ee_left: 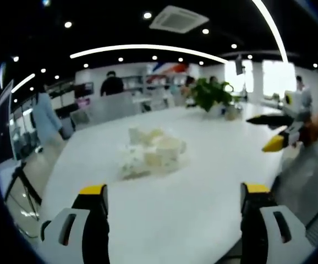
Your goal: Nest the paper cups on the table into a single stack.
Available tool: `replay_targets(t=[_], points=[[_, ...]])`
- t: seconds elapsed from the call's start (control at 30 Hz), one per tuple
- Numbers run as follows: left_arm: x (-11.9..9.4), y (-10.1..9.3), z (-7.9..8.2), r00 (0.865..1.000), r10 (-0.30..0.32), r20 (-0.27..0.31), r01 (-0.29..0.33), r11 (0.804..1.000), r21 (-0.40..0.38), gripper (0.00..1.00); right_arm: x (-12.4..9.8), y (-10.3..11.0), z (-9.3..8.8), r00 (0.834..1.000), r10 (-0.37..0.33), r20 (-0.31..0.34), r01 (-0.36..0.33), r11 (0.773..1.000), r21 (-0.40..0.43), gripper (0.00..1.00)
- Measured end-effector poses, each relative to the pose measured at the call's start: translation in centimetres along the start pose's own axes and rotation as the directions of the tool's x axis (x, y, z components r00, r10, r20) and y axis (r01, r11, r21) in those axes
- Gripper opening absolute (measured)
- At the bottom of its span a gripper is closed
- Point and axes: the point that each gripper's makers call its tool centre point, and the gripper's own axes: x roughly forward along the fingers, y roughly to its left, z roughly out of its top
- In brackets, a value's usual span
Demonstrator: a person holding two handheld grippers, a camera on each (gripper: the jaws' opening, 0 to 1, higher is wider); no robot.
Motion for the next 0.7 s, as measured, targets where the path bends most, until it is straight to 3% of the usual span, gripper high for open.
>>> replay_targets(t=[0.13,0.43,0.7], points=[[0.1,0.0,-0.2,1.0,0.001,-0.012,-0.001,1.0,0.006,1.0,0.7,1.2,-0.1,0.998,0.062,-0.023,-0.062,0.998,-0.027,1.0],[0.3,-0.7,-0.7,0.999,-0.026,-0.035,0.027,0.999,0.028,1.0,3.2,0.4,2.8,0.998,0.06,0.021,-0.06,0.998,-0.03,1.0],[0.2,-0.6,-0.8,0.999,-0.021,-0.035,0.021,1.0,0.018,1.0,5.9,1.0,2.6,0.995,0.094,0.016,-0.094,0.995,-0.026,1.0]])
